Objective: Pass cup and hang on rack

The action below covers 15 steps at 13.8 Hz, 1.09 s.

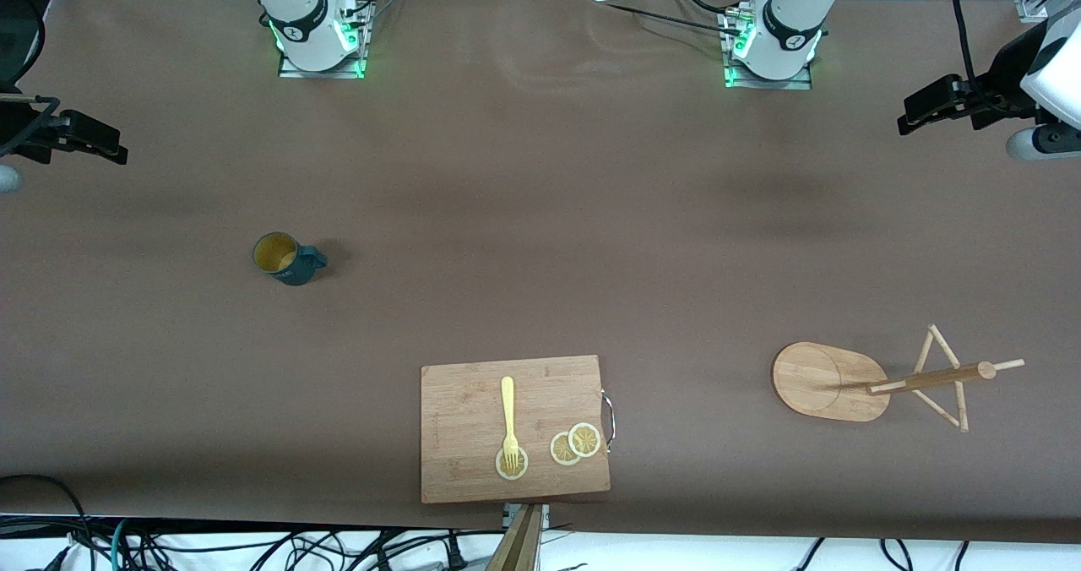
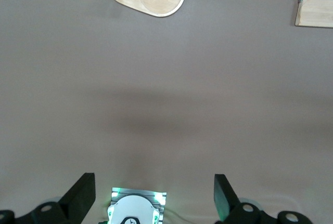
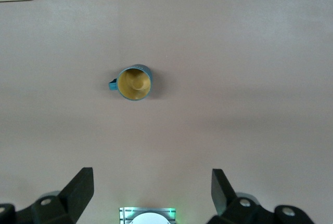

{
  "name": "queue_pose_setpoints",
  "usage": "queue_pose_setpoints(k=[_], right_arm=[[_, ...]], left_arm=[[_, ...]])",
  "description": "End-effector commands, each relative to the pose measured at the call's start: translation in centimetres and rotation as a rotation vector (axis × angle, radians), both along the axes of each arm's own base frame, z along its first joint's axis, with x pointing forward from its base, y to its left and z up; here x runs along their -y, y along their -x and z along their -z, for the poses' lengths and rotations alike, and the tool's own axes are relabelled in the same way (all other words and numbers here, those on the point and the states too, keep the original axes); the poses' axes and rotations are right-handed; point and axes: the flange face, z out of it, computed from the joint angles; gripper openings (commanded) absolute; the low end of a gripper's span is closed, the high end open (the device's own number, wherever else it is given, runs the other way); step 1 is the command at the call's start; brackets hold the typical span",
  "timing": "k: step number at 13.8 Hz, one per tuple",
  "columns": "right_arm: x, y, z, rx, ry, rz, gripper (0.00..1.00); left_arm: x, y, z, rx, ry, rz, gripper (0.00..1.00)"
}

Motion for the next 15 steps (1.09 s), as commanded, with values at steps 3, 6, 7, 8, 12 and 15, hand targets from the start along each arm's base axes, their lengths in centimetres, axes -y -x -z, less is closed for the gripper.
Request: queue_pose_setpoints(k=[3,6,7,8,12,15], right_arm=[[0.35,0.17,-0.3,0.001,0.005,-0.001,1.0],[0.35,0.17,-0.3,0.001,0.005,-0.001,1.0],[0.35,0.17,-0.3,0.001,0.005,-0.001,1.0],[0.35,0.17,-0.3,0.001,0.005,-0.001,1.0],[0.35,0.17,-0.3,0.001,0.005,-0.001,1.0],[0.43,0.17,-0.3,0.001,0.005,0.001,1.0]], left_arm=[[-0.16,-0.82,-0.63,0.011,0.003,-0.014,1.0],[-0.15,-0.78,-0.6,0.007,0.005,-0.014,1.0],[-0.15,-0.78,-0.6,0.007,0.005,-0.014,1.0],[-0.09,-0.76,-0.53,0.004,0.003,-0.012,1.0],[-0.31,-0.78,-0.67,0.01,0.0,-0.008,1.0],[-0.39,-0.79,-0.6,0.008,0.0,-0.01,1.0]])
